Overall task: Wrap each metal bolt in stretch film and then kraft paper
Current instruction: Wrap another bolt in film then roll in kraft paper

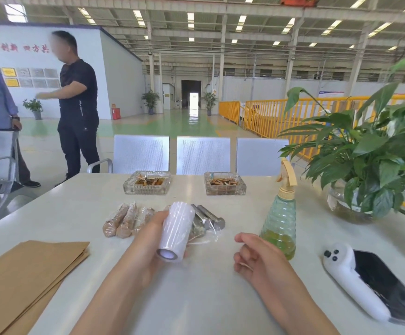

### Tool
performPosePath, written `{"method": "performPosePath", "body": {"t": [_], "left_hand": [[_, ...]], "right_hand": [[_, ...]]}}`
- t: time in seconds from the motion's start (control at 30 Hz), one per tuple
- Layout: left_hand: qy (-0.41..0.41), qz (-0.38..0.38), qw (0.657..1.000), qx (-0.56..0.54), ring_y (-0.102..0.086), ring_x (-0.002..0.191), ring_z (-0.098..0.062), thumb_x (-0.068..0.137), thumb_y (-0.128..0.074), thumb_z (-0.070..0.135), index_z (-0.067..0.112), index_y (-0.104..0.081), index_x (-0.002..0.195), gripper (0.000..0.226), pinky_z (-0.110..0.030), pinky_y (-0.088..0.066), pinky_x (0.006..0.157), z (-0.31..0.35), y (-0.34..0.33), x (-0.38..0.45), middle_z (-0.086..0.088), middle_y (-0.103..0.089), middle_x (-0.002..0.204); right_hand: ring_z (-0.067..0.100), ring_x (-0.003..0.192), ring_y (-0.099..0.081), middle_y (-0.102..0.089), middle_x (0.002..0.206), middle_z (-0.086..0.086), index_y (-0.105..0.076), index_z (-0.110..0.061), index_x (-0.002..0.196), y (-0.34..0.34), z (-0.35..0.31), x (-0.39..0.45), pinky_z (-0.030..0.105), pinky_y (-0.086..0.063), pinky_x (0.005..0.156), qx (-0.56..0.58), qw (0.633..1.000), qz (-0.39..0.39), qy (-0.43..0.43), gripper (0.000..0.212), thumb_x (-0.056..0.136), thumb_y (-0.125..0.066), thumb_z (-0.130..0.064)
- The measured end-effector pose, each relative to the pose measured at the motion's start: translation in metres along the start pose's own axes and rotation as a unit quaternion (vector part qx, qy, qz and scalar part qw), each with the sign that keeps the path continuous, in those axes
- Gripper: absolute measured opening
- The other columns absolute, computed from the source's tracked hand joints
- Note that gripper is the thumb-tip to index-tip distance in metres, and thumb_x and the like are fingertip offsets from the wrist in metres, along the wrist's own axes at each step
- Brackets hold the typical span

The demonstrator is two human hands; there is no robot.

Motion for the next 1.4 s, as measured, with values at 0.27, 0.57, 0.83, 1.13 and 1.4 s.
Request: {"method": "performPosePath", "body": {"t": [0.27,0.57,0.83,1.13,1.4], "left_hand": [[-0.020,-0.054,0.998,0.009,-0.070,0.080,-0.027,0.100,-0.053,0.044,0.015,-0.069,0.115,0.036,-0.043,-0.055,0.074,-0.005,-0.023,-0.007,-0.013,-0.073,0.094],[-0.040,-0.082,0.995,0.044,-0.073,0.097,-0.039,0.087,-0.069,0.061,0.024,-0.074,0.107,0.042,-0.054,-0.055,0.094,-0.008,-0.031,-0.016,-0.018,-0.074,0.108],[-0.063,-0.038,0.996,0.051,-0.073,0.100,-0.023,0.072,-0.071,0.070,0.025,-0.070,0.112,0.060,-0.045,-0.058,0.088,-0.007,-0.023,-0.016,-0.005,-0.076,0.111],[0.027,-0.041,0.995,-0.084,-0.069,0.053,-0.026,0.101,-0.053,0.037,0.012,-0.073,0.097,0.032,-0.028,-0.053,0.045,-0.011,-0.007,-0.013,-0.011,-0.073,0.074],[0.073,-0.041,0.994,-0.076,-0.068,0.074,-0.032,0.076,-0.082,0.048,0.007,-0.074,0.113,0.055,-0.041,-0.061,0.065,-0.012,0.011,-0.014,-0.021,-0.072,0.099]], "right_hand": [[0.021,0.111,-0.072,-0.075,0.118,0.001,-0.069,-0.024,0.124,-0.019,0.006,-0.003,0.038,-0.056,0.093,-0.092,0.995,-0.034,0.001,0.060,0.073,-0.081,-0.052],[0.023,0.089,-0.068,-0.066,0.086,0.012,-0.070,-0.012,0.081,-0.019,0.000,-0.004,0.035,-0.053,0.085,-0.001,0.998,-0.055,0.010,0.013,0.080,-0.077,-0.023],[0.028,0.071,-0.066,-0.063,0.074,0.016,-0.059,-0.012,0.075,-0.010,-0.004,0.002,0.037,-0.052,0.076,0.031,0.998,-0.009,0.058,0.017,0.092,-0.061,-0.011],[0.013,0.039,-0.026,-0.025,0.055,-0.001,-0.051,-0.018,0.073,0.022,-0.011,0.002,0.033,-0.044,0.059,0.074,0.989,0.111,0.060,0.026,0.097,-0.059,-0.010],[0.012,0.046,-0.043,-0.045,0.061,0.002,-0.063,-0.014,0.081,0.030,-0.013,-0.003,0.029,-0.043,0.047,0.055,0.987,0.142,0.042,0.013,0.091,-0.070,-0.014]]}}
Point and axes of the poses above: each hand's wrist, its own x-axis towards the middle knuckle, its own y-axis out of the back of the hand, z = x × y, the point moved 8 cm from there along x, towards the middle knuckle
